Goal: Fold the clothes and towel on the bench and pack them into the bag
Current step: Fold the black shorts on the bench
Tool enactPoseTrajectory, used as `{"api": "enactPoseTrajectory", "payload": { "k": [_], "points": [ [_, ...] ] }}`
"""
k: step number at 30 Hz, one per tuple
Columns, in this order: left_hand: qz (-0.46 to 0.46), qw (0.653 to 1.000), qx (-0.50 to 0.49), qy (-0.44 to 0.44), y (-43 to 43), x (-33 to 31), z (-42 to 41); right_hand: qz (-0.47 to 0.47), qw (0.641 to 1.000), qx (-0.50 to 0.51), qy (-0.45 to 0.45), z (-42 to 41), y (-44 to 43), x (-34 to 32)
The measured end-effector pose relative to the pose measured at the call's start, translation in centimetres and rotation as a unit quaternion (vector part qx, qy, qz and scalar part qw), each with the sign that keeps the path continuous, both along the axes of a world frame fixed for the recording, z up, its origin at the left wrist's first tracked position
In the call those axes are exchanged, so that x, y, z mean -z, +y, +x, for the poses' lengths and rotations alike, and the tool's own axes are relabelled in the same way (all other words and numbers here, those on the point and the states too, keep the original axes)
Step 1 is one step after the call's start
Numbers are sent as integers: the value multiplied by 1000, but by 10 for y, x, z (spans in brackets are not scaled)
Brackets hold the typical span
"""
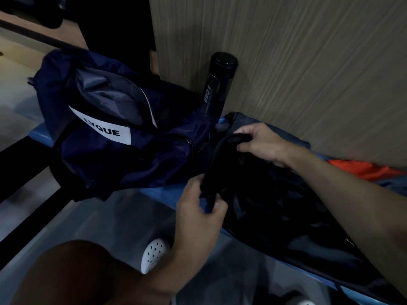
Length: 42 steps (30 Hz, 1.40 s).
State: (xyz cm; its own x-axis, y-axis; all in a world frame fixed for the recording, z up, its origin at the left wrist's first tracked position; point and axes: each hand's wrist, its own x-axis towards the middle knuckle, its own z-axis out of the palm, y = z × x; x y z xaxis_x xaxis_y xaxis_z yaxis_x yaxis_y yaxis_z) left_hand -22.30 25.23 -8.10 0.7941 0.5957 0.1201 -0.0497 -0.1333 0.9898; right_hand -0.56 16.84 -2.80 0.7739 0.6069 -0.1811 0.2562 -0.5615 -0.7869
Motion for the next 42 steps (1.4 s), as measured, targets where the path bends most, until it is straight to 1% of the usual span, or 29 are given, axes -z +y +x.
{"api": "enactPoseTrajectory", "payload": {
  "k": [2,4,7,10,13,15,19,22,24,25,26,28,30,31,33,35,37,39,40,42],
  "points": [
    [70,995,61,-46,-7,2,4,1,1000,0,-6,0,-15,-4],
    [143,979,118,-79,-17,6,9,2,999,-5,-38,0,-34,-9],
    [229,951,184,-100,-37,11,17,0,997,-31,-75,-4,-65,-15],
    [301,914,242,-122,-59,20,28,-48,992,-49,-105,-3,-102,-14],
    [355,885,279,-113,-79,28,38,-106,984,-47,-136,4,-139,-1],
    [386,868,295,-102,-93,31,42,-126,977,-46,-165,6,-158,9],
    [438,831,329,-94,-116,39,46,-138,974,-31,-175,3,-191,26],
    [482,797,359,-59,-127,47,48,-202,961,-22,-188,-3,-209,33],
    [517,771,369,-29,-133,48,47,-241,953,-11,-181,-10,-217,34],
    [520,767,375,-19,-134,45,47,-249,952,-5,-180,-12,-219,35],
    [512,771,378,-19,-136,42,47,-252,951,-1,-181,-13,-220,35],
    [485,790,375,-29,-136,33,50,-252,951,10,-181,-16,-222,33],
    [490,797,353,-26,-134,30,56,-231,957,33,-174,-19,-223,31],
    [514,789,335,-15,-132,31,60,-217,960,44,-173,-21,-223,31],
    [576,754,314,30,-128,36,66,-213,958,56,-183,-26,-223,31],
    [613,720,319,73,-125,42,68,-252,943,44,-213,-31,-225,34],
    [625,701,327,100,-123,48,68,-320,909,1,-268,-34,-228,39],
    [627,699,326,108,-124,50,67,-378,873,-29,-307,-36,-229,46],
    [624,705,321,107,-124,49,67,-392,865,-31,-311,-37,-229,49],
    [618,719,304,98,-124,43,70,-389,864,-20,-320,-43,-227,51]
  ]
}}
